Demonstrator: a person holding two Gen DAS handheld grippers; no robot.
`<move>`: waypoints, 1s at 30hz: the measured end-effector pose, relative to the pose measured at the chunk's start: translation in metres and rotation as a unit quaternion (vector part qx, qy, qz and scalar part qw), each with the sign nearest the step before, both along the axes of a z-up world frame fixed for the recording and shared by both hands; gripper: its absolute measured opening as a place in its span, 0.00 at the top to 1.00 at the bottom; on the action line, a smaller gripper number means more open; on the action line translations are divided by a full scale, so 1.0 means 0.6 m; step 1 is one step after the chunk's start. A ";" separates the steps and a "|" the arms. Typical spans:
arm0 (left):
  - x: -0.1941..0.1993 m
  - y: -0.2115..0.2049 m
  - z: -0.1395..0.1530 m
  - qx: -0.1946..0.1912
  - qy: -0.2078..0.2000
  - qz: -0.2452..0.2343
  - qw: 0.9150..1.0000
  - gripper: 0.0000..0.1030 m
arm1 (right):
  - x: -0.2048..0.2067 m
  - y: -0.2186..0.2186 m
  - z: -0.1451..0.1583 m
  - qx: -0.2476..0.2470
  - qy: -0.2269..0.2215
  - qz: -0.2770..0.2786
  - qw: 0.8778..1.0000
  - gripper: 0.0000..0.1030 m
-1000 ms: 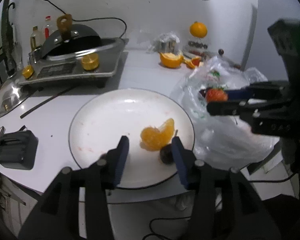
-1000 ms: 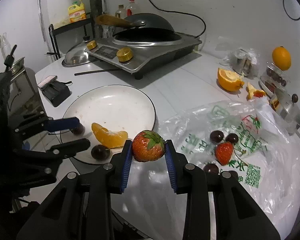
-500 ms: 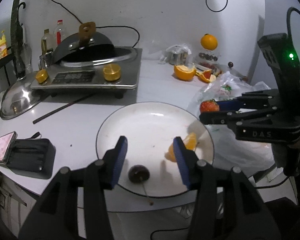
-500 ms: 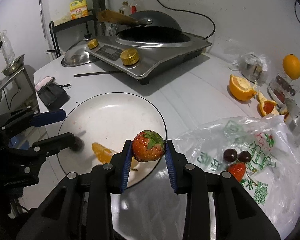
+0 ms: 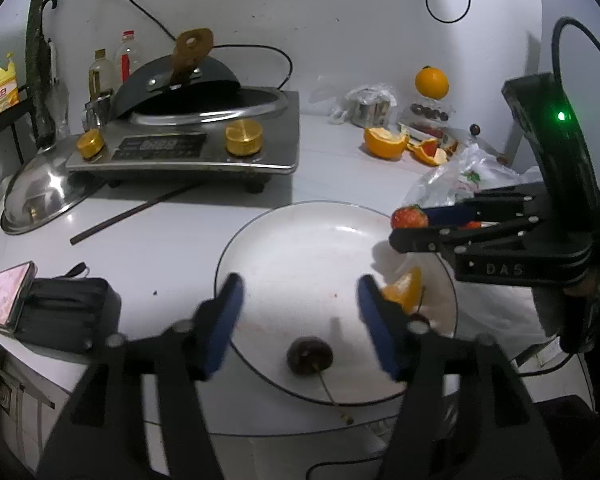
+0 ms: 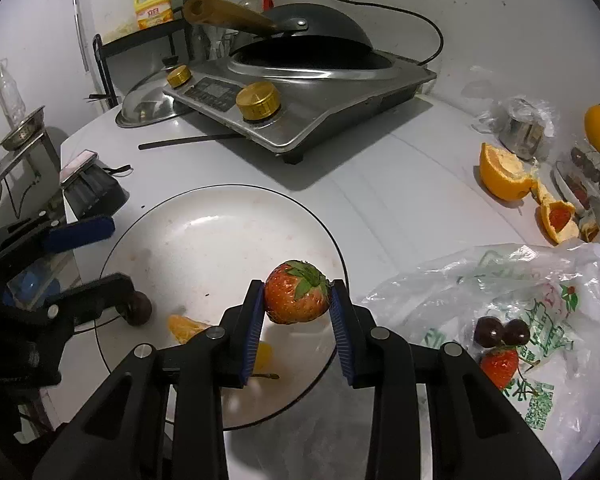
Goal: Organize fruits
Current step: 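Open the left gripper to drop the cherry while the right releases the strawberry onto the plate, then move both open grippers back over the fruit on the plastic bag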
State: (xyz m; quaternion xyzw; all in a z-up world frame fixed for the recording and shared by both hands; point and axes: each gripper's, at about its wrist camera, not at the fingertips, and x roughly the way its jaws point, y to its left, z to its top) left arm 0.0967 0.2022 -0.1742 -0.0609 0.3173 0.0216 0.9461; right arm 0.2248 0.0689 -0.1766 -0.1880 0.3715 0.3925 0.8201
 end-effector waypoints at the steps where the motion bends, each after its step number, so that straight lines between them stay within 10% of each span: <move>1: 0.000 0.001 0.000 -0.001 -0.001 0.002 1.000 0.35 | 0.000 0.001 0.000 0.000 0.000 0.000 1.000 0.66; 30: -0.007 -0.111 0.033 0.032 -0.010 -0.034 0.999 0.34 | -0.030 -0.144 0.044 0.040 -0.023 -0.047 0.998 0.54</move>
